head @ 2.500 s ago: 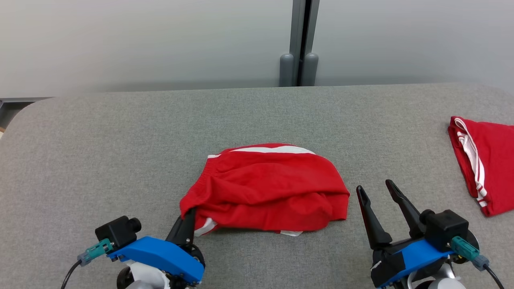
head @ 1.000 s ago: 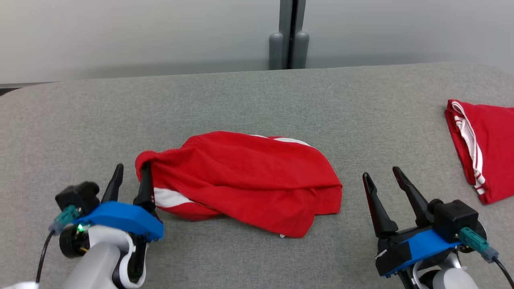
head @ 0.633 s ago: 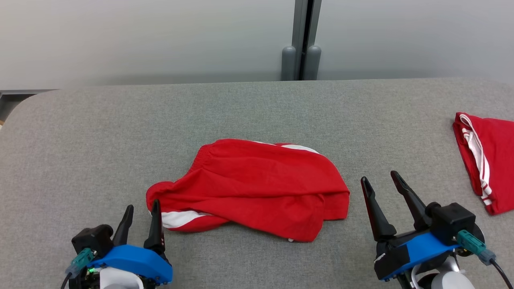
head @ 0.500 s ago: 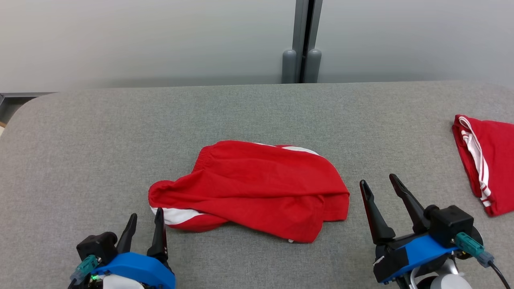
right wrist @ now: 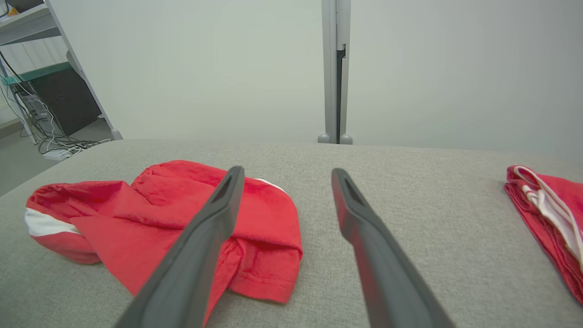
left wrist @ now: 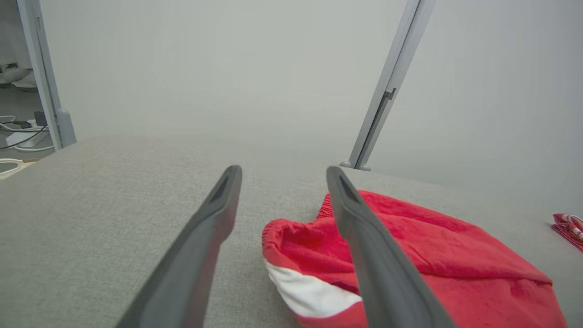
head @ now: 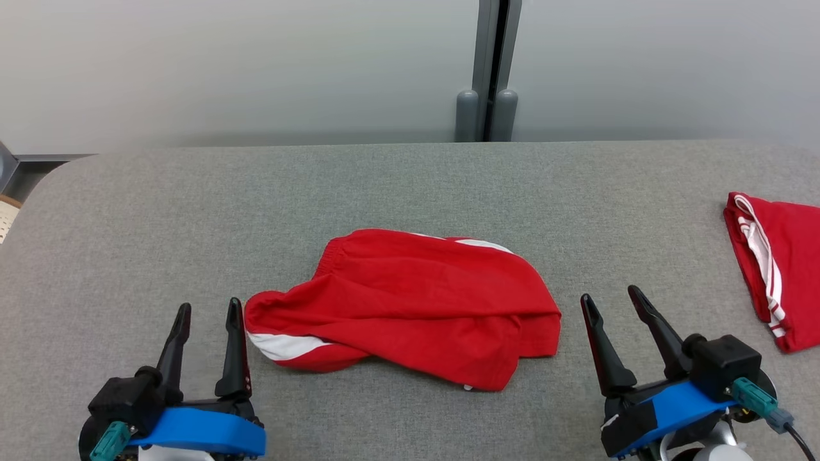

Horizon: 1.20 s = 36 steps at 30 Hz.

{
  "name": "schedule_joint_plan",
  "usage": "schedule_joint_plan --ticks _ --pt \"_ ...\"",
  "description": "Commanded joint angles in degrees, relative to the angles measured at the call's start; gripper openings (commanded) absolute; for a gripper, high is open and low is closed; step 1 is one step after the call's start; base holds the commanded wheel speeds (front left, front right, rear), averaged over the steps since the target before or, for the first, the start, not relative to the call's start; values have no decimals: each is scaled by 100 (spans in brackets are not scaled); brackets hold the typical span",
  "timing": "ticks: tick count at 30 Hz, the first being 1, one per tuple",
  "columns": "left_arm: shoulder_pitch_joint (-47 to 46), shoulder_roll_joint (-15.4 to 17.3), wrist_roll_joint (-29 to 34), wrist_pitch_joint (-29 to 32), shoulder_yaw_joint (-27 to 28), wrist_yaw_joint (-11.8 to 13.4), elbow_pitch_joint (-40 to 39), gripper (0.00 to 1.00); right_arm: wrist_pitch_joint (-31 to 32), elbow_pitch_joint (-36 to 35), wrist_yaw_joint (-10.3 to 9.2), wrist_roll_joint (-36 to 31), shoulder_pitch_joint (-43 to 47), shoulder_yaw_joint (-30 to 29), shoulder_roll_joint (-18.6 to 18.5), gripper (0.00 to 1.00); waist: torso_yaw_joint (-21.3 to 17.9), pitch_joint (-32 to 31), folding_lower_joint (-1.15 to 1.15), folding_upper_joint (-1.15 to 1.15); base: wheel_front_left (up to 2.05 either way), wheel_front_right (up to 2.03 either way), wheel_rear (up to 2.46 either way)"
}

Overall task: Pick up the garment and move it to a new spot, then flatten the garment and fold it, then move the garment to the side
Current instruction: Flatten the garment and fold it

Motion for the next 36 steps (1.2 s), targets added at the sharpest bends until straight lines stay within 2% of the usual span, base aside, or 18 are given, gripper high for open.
schedule_joint_plan --ticks 1,6,9,16,22,27,36 --pt "116 -86 215 -20 194 -107 -135 100 14 -13 1 -4 75 -7 9 100 7 -15 0 0 0 0 0" --pt "386 -289 715 -21 647 -424 -396 100 78 23 1 11 113 13 23 100 23 -59 0 0 0 0 0" --pt "498 -266 989 -21 726 -535 -465 100 88 70 1 56 149 31 26 100 44 -83 0 0 0 0 0" --pt "520 -303 1085 -22 796 -721 -305 100 265 225 1 117 193 134 43 100 103 -65 0 0 0 0 0" --pt "342 -369 1108 -22 727 -751 -253 100 887 637 1 216 -19 511 67 100 137 56 0 0 0 0 0" --pt "278 -431 1124 -22 665 -773 -254 100 1224 1235 1 781 -330 870 69 100 219 163 0 0 0 0 0" --pt "223 -426 1104 -22 630 -801 -185 100 996 2008 1 1275 -924 1247 67 100 381 207 0 0 0 0 0"
